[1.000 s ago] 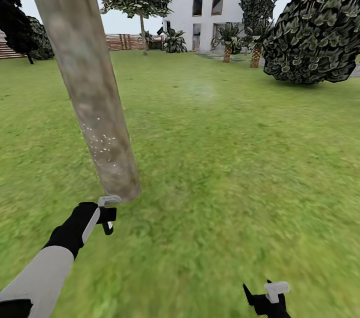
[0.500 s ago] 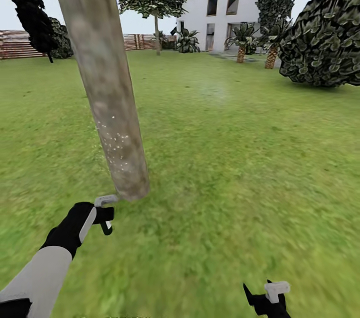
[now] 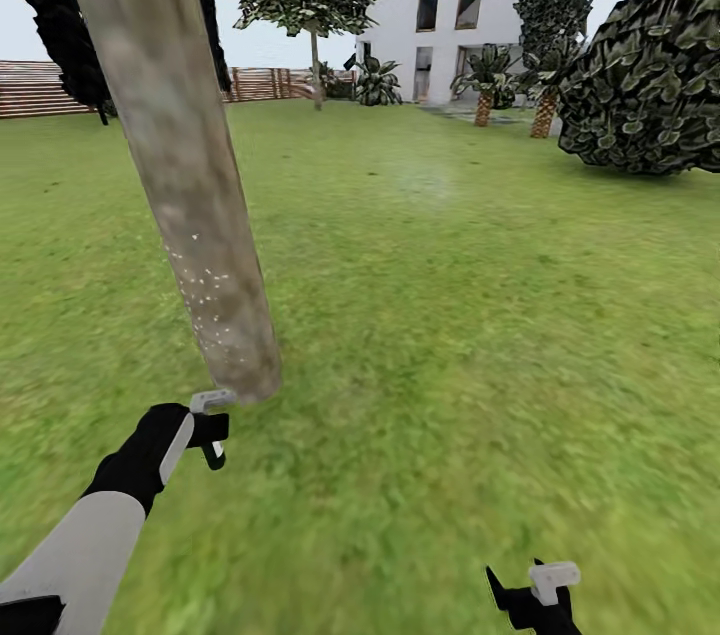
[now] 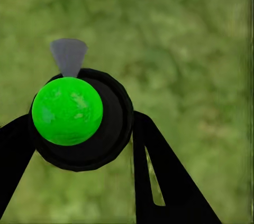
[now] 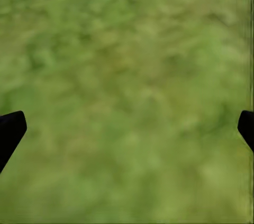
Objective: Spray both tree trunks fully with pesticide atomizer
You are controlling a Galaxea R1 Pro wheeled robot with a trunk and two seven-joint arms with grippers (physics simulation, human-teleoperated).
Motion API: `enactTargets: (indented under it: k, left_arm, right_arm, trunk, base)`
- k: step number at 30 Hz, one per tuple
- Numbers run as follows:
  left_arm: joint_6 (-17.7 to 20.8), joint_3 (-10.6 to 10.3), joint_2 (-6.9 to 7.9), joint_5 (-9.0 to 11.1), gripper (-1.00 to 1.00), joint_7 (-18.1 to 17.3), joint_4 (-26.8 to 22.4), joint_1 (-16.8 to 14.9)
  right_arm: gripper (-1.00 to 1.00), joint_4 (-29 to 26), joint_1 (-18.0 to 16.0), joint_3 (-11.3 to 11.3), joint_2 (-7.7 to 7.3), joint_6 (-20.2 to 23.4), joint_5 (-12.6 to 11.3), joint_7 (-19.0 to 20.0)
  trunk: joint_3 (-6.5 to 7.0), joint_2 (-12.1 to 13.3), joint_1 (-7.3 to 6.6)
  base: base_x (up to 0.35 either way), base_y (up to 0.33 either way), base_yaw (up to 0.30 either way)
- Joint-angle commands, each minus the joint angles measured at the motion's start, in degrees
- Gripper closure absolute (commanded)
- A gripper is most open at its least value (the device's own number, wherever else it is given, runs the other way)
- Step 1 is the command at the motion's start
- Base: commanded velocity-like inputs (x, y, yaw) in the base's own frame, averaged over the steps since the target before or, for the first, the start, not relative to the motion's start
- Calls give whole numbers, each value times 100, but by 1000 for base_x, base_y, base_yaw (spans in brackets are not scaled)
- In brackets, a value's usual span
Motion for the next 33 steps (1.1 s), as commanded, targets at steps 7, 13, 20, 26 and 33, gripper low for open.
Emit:
enactTargets:
  k: [7, 13, 20, 26, 33]
  left_arm:
    - [-9, -2, -9, 6, 100, -1, 8, 0]
    - [-9, -2, -9, 11, 100, -1, 9, 1]
    - [-9, -2, -9, 20, 100, -1, 9, 0]
    - [-9, -2, -14, 20, 100, -1, 12, 0]
    - [-9, -2, -18, 20, 100, -1, 16, 3]
  right_arm:
    - [-100, 2, 0, 0, 4, 0, 0, 0]
    - [-100, 0, 0, 0, 2, 0, 0, 0]
    - [-100, 0, 0, 0, 5, 0, 0, 0]
    - [-100, 9, 0, 0, 1, 0, 0, 0]
    - [-100, 9, 0, 0, 4, 0, 0, 0]
  trunk:
    - [0, 0, 0]
    - [0, 0, 0]
    - [0, 0, 0]
    - [0, 0, 0]
    - [0, 0, 0]
  base:
    - [132, -272, 43]
    - [140, -271, 57]
    - [147, -267, 162]
    - [160, -258, 278]
    - [173, -244, 278]
